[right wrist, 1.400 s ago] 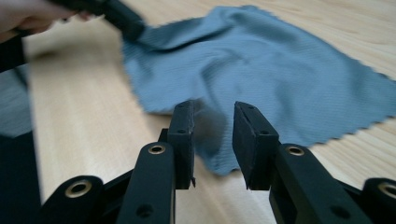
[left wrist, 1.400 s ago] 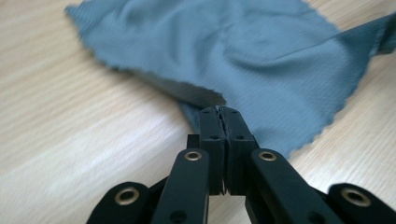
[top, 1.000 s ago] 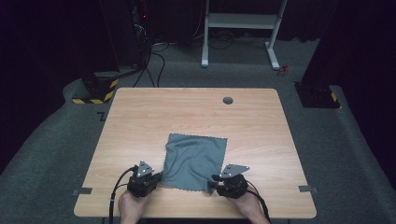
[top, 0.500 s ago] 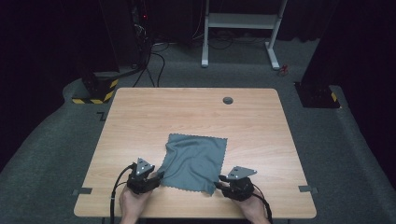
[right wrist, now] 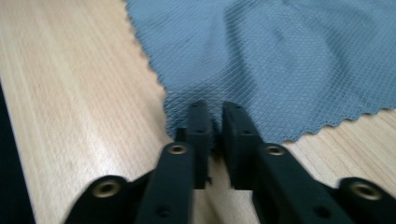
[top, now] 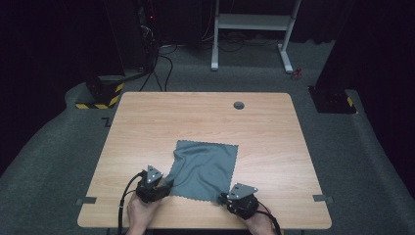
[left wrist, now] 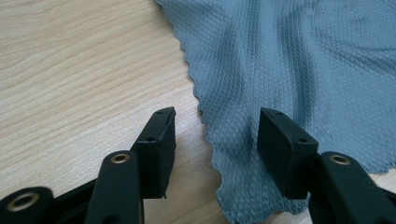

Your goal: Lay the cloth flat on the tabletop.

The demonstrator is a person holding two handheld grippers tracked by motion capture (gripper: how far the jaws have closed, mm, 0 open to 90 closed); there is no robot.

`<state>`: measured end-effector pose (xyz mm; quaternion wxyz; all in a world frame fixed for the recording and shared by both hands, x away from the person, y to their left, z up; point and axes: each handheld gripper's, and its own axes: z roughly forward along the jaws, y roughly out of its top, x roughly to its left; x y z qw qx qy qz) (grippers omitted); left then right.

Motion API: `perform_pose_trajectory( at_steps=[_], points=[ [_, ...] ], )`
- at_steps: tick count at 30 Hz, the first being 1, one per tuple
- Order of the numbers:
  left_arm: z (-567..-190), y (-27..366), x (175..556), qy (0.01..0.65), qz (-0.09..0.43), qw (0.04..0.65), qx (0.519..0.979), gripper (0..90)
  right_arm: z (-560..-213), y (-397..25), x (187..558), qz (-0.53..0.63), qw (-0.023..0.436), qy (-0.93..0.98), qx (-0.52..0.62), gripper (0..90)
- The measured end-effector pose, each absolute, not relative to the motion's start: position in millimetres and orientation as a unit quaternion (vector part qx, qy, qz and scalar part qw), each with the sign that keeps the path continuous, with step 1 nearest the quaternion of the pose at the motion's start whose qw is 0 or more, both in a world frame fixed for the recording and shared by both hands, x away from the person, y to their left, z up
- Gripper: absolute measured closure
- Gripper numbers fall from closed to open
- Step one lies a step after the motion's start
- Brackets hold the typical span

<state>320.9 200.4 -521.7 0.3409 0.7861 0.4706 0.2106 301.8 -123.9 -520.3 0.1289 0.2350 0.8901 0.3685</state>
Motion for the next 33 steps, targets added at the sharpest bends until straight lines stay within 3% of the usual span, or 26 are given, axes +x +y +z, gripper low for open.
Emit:
perform_pose_trajectory(
  at_steps=[4,28,33],
  points=[
    [-521.2,199.8,319.7,0.47,0.201,0.346,0.787,47.3,-519.3,-126.4,299.6,0.359,0.14,0.895,0.224,89.2],
    [-511.4,188.7,325.5,0.454,0.179,0.364,0.793,51.7,-512.7,-177.3,308.4,0.327,0.152,0.898,0.251,90.0],
    [-508.6,185.1,347.0,0.458,0.179,0.37,0.789,52.2,-509.9,-187.8,314.9,0.359,0.122,0.885,0.269,86.1]
  ],
)
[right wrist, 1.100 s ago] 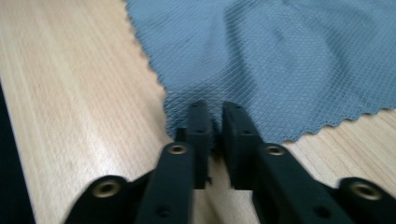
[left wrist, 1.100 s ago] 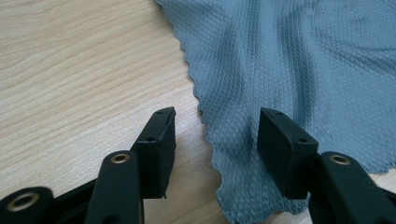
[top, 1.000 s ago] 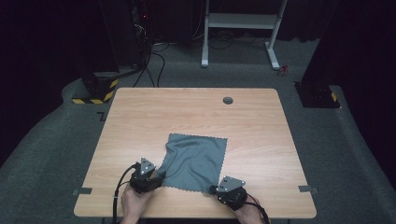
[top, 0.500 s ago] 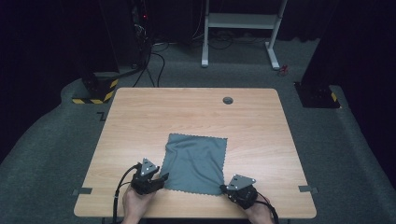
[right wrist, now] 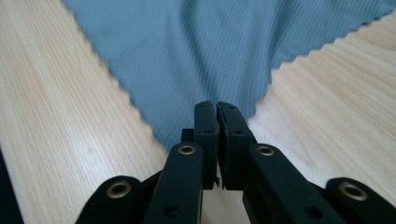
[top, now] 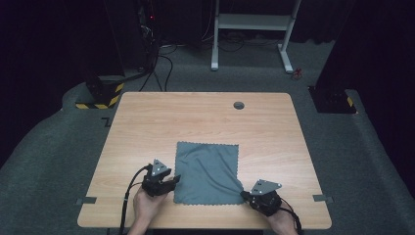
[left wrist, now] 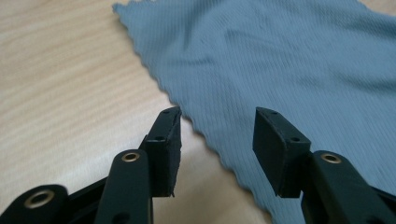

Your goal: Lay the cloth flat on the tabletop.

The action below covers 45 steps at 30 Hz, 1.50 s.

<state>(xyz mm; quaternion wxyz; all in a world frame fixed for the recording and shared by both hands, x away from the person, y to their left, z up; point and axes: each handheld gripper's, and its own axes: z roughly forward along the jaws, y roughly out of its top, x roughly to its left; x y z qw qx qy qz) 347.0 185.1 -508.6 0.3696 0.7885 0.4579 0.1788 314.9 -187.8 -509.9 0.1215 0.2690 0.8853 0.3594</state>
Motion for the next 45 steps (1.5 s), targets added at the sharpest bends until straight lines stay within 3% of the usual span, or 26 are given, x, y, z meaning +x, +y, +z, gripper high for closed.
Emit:
perform_pose_trajectory(
  at_steps=[6,13,16,21,38,43,45],
  points=[
    [-507.0,181.2,377.1,0.467,0.18,0.368,0.784,51.7,-505.9,-190.0,341.4,0.398,0.116,0.856,0.308,84.5],
    [-500.9,173.2,423.4,0.477,0.188,0.361,0.779,50.9,-503.2,-177.9,398.3,0.389,0.139,0.837,0.358,75.4],
    [-501.0,170.6,440.0,0.484,0.198,0.35,0.778,51.7,-505.7,-173.6,420.7,0.379,0.131,0.829,0.389,74.9],
    [-503.9,167.0,459.2,0.5,0.2,0.344,0.769,53.6,-507.5,-163.4,443.7,0.377,0.158,0.812,0.417,75.3],
    [-512.8,169.3,476.7,0.515,0.201,0.317,0.771,58.1,-517.1,-157.6,482.6,0.35,0.159,0.792,0.474,67.0],
    [-515.0,167.2,476.7,0.501,0.195,0.32,0.78,70.4,-514.3,-146.5,483.6,0.326,0.166,0.819,0.442,85.7],
    [-515.1,167.0,476.6,0.498,0.193,0.322,0.782,79.6,-514.2,-145.3,483.2,0.325,0.167,0.823,0.436,88.0]
  ],
)
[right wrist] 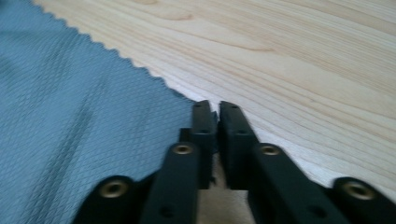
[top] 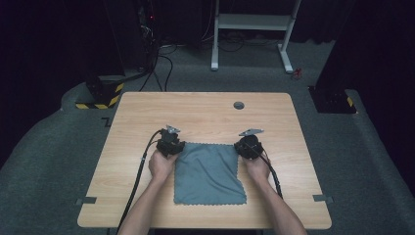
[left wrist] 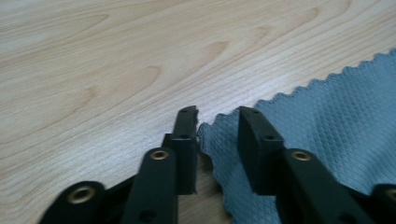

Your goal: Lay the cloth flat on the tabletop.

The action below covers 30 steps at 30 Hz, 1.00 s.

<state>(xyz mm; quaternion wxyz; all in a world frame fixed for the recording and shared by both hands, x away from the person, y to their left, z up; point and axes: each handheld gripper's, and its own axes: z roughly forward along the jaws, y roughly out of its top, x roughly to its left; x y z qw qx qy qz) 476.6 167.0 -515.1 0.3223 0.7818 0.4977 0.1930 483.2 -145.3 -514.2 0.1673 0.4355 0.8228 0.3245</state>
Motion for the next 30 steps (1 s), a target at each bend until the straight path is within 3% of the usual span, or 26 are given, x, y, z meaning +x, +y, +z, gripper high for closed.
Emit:
perform_pose_trajectory(
  at_steps=[2,4,16,26,29,30],
  points=[
    [-515.0,167.8,477.6,0.492,0.183,0.328,0.785,88.6,-514.0,-144.2,482.6,0.322,0.169,0.825,0.432,89.3],
    [-513.9,165.3,479.2,0.484,0.188,0.318,0.793,89.3,-513.3,-146.3,483.3,0.323,0.174,0.824,0.432,90.0],
    [-507.0,161.3,489.9,0.495,0.195,0.341,0.775,89.8,-496.3,-152.3,499.8,0.322,0.201,0.818,0.433,90.0],
    [-514.8,153.4,500.0,0.504,0.213,0.323,0.773,89.7,-497.1,-147.2,519.1,0.304,0.215,0.81,0.453,90.0],
    [-516.9,153.2,500.1,0.505,0.214,0.321,0.772,88.4,-503.5,-145.5,524.0,0.289,0.206,0.813,0.46,89.5],
    [-516.2,153.4,499.2,0.501,0.218,0.316,0.776,84.2,-504.5,-144.1,523.7,0.287,0.203,0.812,0.465,86.5]
  ],
)
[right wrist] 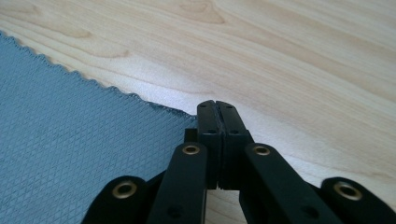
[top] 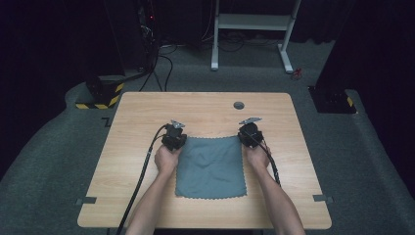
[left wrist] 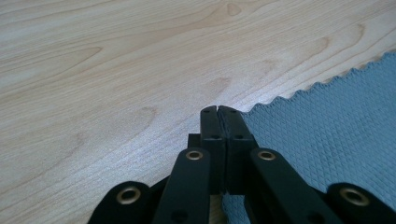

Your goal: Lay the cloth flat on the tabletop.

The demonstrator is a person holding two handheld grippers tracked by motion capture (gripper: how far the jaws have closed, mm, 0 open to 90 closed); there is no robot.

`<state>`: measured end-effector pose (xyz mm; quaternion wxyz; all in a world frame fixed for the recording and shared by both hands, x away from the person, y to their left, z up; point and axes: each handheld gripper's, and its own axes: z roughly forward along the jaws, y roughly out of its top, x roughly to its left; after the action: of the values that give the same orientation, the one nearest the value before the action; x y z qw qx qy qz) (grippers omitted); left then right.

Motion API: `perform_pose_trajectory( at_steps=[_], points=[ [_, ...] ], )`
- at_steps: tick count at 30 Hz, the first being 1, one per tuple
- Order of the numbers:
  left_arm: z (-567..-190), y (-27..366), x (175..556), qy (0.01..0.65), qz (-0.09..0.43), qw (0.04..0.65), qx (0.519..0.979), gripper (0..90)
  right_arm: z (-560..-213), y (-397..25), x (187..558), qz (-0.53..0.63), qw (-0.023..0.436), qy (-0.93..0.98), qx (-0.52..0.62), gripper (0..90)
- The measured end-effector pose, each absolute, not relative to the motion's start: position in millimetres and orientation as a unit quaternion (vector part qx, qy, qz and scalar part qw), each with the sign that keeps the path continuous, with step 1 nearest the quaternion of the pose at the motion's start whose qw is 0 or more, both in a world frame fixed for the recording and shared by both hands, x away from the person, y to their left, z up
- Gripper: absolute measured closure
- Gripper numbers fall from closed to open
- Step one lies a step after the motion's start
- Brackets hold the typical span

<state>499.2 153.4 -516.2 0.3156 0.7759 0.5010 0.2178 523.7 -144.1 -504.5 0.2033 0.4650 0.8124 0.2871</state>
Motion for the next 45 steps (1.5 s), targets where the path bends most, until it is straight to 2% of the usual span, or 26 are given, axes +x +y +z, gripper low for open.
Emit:
perform_pose_trajectory(
  at_steps=[1,2,3,5,10,11,14,15,16,20,21,24,31,35,43,45],
  points=[
    [-516.2,153.4,499.2,0.501,0.218,0.316,0.776,77.4,-504.5,-144.1,523.7,0.287,0.203,0.812,0.465,86.5],
    [-514.3,155.2,496.3,0.499,0.223,0.307,0.779,71.7,-503.1,-144.1,521.1,0.288,0.208,0.809,0.468,78.2],
    [-512.7,157.8,494.1,0.498,0.228,0.306,0.779,67.4,-501.6,-145.7,519.0,0.296,0.211,0.804,0.471,75.1],
    [-510.7,161.2,491.6,0.502,0.229,0.308,0.775,59.9,-499.6,-148.4,516.3,0.305,0.209,0.797,0.477,73.6],
    [-504.6,175.0,458.8,0.477,0.226,0.302,0.794,53.0,-493.3,-153.3,486.4,0.346,0.182,0.803,0.451,70.2],
    [-504.6,178.6,448.2,0.473,0.221,0.31,0.795,52.1,-494.5,-152.2,465.3,0.352,0.174,0.816,0.424,68.6],
    [-507.8,188.7,407.3,0.458,0.176,0.344,0.8,48.9,-500.8,-153.2,436.0,0.36,0.164,0.827,0.399,67.0],
    [-507.8,188.7,407.3,0.458,0.176,0.344,0.8,48.9,-500.8,-153.2,436.0,0.36,0.164,0.827,0.399,67.0],
    [-508.7,187.1,387.8,0.444,0.162,0.355,0.806,48.4,-504.0,-154.5,421.1,0.36,0.157,0.833,0.39,65.1],
    [-509.7,181.5,359.0,0.416,0.148,0.369,0.818,47.8,-505.2,-158.6,397.4,0.372,0.151,0.832,0.383,64.1],
    [-511.2,177.8,342.0,0.405,0.147,0.375,0.821,48.1,-505.3,-162.9,381.1,0.38,0.15,0.832,0.375,65.9],
    [-513.0,173.7,325.6,0.402,0.159,0.364,0.825,54.2,-507.6,-170.1,361.4,0.382,0.145,0.839,0.359,72.0],
    [-517.1,170.0,316.1,0.407,0.176,0.351,0.825,54.9,-512.4,-177.3,338.9,0.382,0.155,0.844,0.343,73.5],
    [-517.7,171.3,313.0,0.419,0.175,0.339,0.824,54.7,-522.1,-179.1,328.6,0.367,0.166,0.848,0.344,67.3],
    [-518.0,177.2,302.7,0.424,0.176,0.339,0.821,54.3,-522.1,-185.9,315.9,0.362,0.18,0.848,0.343,65.4],
    [-518.2,178.9,299.2,0.418,0.185,0.338,0.823,52.7,-520.9,-184.1,315.8,0.353,0.187,0.849,0.346,60.8]
  ],
)
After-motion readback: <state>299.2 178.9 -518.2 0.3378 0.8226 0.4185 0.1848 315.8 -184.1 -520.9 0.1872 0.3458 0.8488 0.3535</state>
